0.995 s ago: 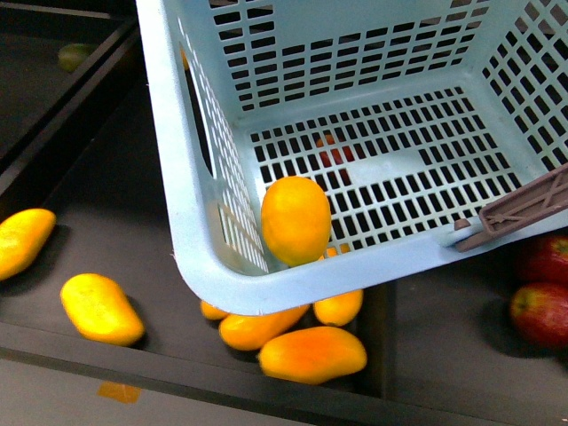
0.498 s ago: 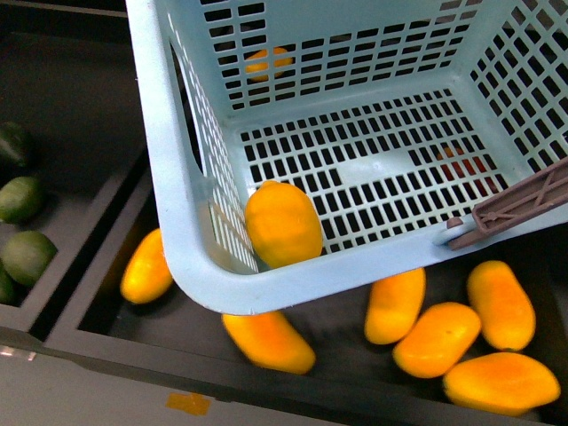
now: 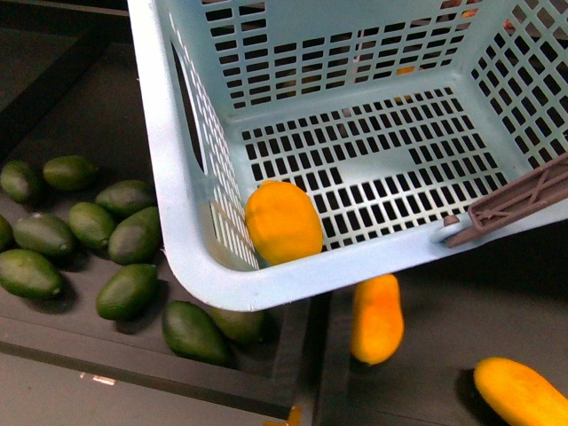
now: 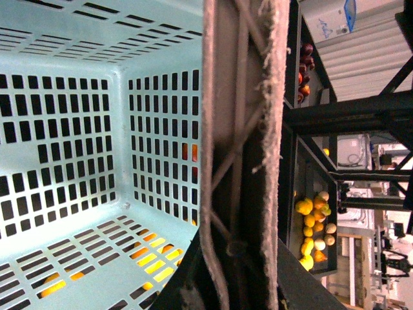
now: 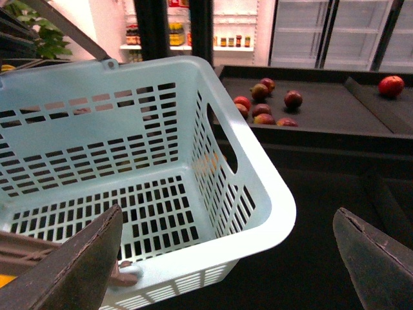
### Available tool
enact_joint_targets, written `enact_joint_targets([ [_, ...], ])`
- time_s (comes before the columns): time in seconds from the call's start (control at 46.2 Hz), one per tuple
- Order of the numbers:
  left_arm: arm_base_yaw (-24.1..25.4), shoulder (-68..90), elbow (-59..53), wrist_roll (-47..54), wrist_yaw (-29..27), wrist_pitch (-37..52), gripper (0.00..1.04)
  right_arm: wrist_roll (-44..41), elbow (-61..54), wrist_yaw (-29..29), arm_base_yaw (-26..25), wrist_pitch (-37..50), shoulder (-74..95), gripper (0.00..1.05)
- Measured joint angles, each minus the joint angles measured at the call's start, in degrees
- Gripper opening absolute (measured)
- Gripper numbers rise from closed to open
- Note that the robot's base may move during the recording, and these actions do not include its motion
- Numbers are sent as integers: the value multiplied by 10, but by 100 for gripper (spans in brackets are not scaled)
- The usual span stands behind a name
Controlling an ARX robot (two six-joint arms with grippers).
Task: Pick lemon and mango into basket
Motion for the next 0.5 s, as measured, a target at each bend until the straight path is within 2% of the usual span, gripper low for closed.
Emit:
enact_joint_targets([
  [0.216, 10, -1, 0, 12, -14, 0, 6, 3, 1, 11, 2, -5, 2, 96],
  [0.281, 6, -1, 0, 9, -6, 0, 6, 112, 64, 195, 26, -184, 62, 96],
  [0.325, 3, -1, 0, 4, -3, 0, 6, 171, 101, 273, -3, -269, 101, 96],
  [0.346, 1, -1, 0, 3, -3, 0, 6, 189, 110, 285, -20, -284, 111, 96],
  [0.411, 0, 0, 0, 1, 5, 0, 6, 216, 126, 262, -93, -270, 144, 96],
  [0.454, -2, 0, 0, -4, 8, 0, 6, 216, 137, 211, -156, -228, 188, 96],
  [0.498, -3, 0, 0, -5, 8, 0, 6, 215, 140, 187, -190, -204, 218, 96],
])
